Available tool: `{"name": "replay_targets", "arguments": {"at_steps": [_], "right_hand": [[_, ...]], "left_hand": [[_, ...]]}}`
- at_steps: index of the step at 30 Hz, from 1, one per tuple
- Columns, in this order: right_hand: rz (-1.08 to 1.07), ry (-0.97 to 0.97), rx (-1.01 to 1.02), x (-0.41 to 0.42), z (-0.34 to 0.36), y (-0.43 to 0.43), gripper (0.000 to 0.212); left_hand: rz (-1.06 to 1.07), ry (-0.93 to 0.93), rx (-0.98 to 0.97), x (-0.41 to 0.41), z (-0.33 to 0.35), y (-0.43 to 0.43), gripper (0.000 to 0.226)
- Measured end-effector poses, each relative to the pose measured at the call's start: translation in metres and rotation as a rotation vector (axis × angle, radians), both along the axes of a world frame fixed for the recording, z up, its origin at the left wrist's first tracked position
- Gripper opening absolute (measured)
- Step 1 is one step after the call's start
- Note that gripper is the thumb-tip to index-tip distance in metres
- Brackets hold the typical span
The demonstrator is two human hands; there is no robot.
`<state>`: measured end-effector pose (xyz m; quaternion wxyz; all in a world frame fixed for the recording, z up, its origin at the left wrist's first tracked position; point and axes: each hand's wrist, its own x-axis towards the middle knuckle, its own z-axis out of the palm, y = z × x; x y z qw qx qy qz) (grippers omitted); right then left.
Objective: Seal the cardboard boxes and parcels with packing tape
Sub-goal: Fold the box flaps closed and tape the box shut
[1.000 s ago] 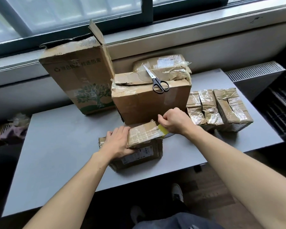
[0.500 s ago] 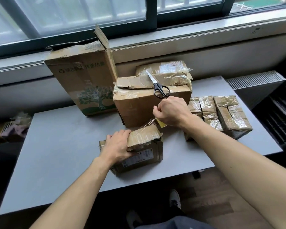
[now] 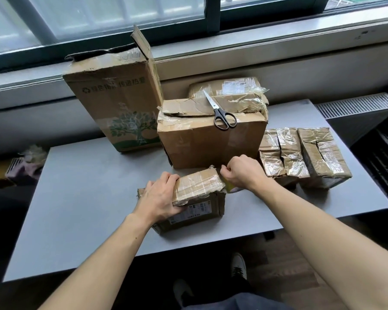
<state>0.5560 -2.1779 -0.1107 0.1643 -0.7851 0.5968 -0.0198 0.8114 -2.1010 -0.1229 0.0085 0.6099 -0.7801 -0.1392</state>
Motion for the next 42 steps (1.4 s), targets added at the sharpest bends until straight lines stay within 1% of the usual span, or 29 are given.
{"name": "replay_targets", "arguments": {"at_steps": [2, 5, 9, 12, 17, 20, 22, 24, 25, 27, 30, 31, 33, 34, 36, 38, 40, 42], "right_hand": [[-0.028, -0.037, 0.038, 0.003, -0.009, 0.002, 0.05], [-0.038, -0.063, 0.042, 0.005, -0.014, 0.001, 0.049], [-0.042, -0.073, 0.038, 0.005, -0.02, 0.003, 0.047], [-0.068, -0.073, 0.035, 0.0, -0.023, 0.003, 0.047], [-0.068, -0.08, 0.014, 0.005, -0.022, 0.005, 0.05], [-0.066, -0.073, 0.0, 0.009, -0.024, 0.004, 0.049], [-0.084, -0.104, -0.001, 0.005, -0.027, 0.003, 0.047], [-0.124, -0.207, 0.058, -0.003, -0.03, 0.002, 0.049], [-0.16, -0.296, 0.101, -0.008, -0.031, 0.001, 0.053], [-0.226, -0.522, 0.167, -0.016, -0.029, -0.003, 0.06], [-0.274, -0.89, 0.243, -0.019, -0.013, -0.007, 0.059], [-0.277, -0.987, 0.283, -0.017, -0.005, -0.007, 0.059], [-0.265, -1.124, 0.34, -0.008, 0.012, -0.01, 0.059], [-0.267, -1.185, 0.364, -0.001, 0.021, -0.012, 0.058], [-0.275, -1.289, 0.39, 0.013, 0.044, -0.018, 0.052], [-0.214, -1.356, 0.421, 0.029, 0.063, -0.025, 0.047], [-0.112, -1.383, 0.465, 0.047, 0.078, -0.027, 0.042], [-0.048, -1.368, 0.497, 0.065, 0.086, -0.025, 0.037]], "left_hand": [[-0.025, -0.017, 0.011, 0.001, -0.001, 0.001, 0.078], [-0.055, -0.074, 0.048, 0.002, 0.001, -0.002, 0.08], [-0.09, -0.188, 0.107, -0.013, 0.009, -0.014, 0.097], [-0.15, -0.203, 0.13, -0.036, 0.015, -0.025, 0.111], [-0.212, -0.222, 0.18, -0.074, 0.014, -0.039, 0.122], [-0.166, -0.189, 0.171, -0.1, 0.01, -0.046, 0.116], [-0.128, -0.184, 0.149, -0.109, 0.007, -0.049, 0.105], [-0.13, -0.165, 0.122, -0.109, 0.008, -0.053, 0.093], [-0.139, -0.148, 0.112, -0.107, 0.009, -0.055, 0.089], [-0.134, -0.076, 0.095, -0.094, 0.015, -0.059, 0.082], [-0.069, 0.128, 0.053, -0.068, 0.03, -0.055, 0.071], [-0.038, 0.199, 0.033, -0.059, 0.035, -0.051, 0.066], [0.015, 0.327, 0.012, -0.041, 0.046, -0.043, 0.059], [0.041, 0.392, 0.007, -0.033, 0.051, -0.039, 0.058], [0.101, 0.527, 0.002, -0.02, 0.061, -0.034, 0.064], [0.172, 0.639, 0.002, -0.008, 0.065, -0.03, 0.071], [0.231, 0.734, 0.008, 0.002, 0.066, -0.023, 0.074], [0.25, 0.815, 0.006, 0.012, 0.062, -0.017, 0.076]]}}
